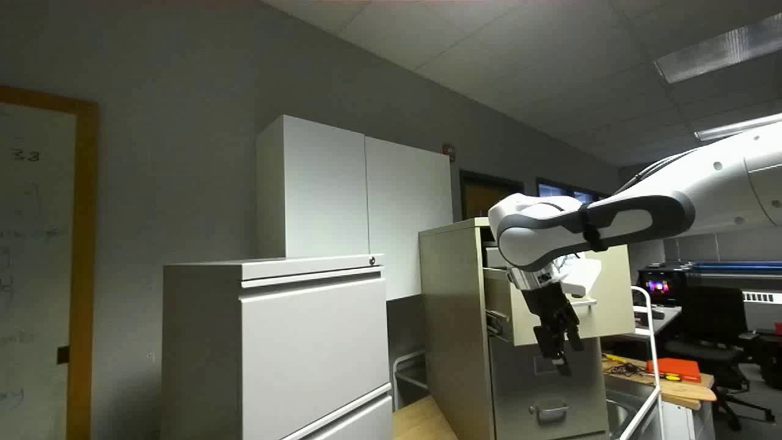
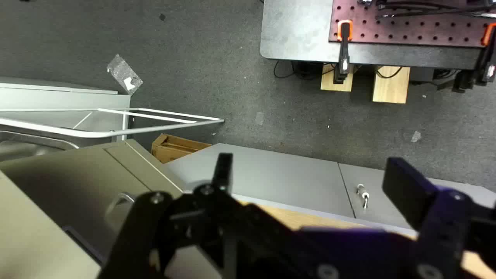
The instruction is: Close the open drawer
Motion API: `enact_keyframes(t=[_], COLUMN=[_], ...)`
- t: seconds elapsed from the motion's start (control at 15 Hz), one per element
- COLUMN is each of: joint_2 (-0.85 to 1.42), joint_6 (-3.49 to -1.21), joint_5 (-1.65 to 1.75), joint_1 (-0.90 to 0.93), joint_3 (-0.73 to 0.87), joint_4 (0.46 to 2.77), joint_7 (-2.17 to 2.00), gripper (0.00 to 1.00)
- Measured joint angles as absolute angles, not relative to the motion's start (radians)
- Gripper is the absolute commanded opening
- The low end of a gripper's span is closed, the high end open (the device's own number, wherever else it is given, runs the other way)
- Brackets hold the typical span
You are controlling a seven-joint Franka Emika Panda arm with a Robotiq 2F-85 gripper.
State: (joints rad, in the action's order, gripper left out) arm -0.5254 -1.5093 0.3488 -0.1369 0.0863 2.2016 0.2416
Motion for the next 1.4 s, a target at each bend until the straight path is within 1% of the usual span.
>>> enact_keyframes(t=[1.4], joint_2=[-0.524], joint_6=[-1.515], joint_5=[0.348], joint_1=[-0.125], joint_3=[0.107], joint_4=[2.201], joint_7=[0.231], gripper=[1.00])
